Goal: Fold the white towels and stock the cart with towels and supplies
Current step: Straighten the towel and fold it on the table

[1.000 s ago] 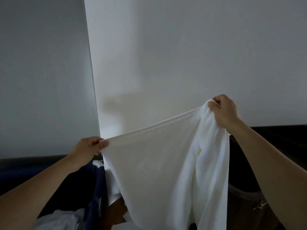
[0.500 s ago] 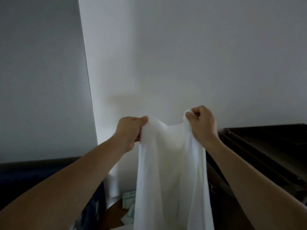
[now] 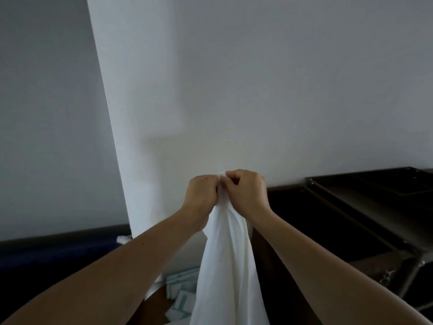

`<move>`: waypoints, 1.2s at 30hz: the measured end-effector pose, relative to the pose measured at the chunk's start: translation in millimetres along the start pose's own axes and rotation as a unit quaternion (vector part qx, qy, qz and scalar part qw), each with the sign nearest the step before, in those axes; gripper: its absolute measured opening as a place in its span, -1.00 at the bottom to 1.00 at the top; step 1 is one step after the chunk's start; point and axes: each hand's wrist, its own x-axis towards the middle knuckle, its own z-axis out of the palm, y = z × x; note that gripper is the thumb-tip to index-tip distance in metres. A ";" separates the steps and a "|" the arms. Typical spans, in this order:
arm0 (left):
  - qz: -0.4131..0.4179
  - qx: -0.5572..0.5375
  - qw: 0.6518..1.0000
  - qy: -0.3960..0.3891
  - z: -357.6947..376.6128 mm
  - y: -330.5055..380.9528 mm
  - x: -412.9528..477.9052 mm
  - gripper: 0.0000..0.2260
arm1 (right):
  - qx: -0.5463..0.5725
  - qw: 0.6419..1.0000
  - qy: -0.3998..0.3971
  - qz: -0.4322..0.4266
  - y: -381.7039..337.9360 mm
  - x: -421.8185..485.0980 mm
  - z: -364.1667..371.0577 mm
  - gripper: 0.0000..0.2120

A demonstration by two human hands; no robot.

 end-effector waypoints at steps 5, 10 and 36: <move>0.072 0.114 0.990 -0.046 -16.8 -3.6 -11.7 -0.83 | 0.263 0.943 -0.135 0.155 -12.8 6.7 -12.3 -0.66; 0.117 0.196 0.973 0.021 -26.5 -15.9 -8.8 -0.83 | 0.243 0.931 -0.249 0.106 -20.7 9.6 -23.8 -0.59; 0.163 -0.067 0.984 -0.033 -63.7 102.5 46.3 -0.86 | 0.150 0.959 -0.236 -0.040 18.5 39.2 -66.5 -0.58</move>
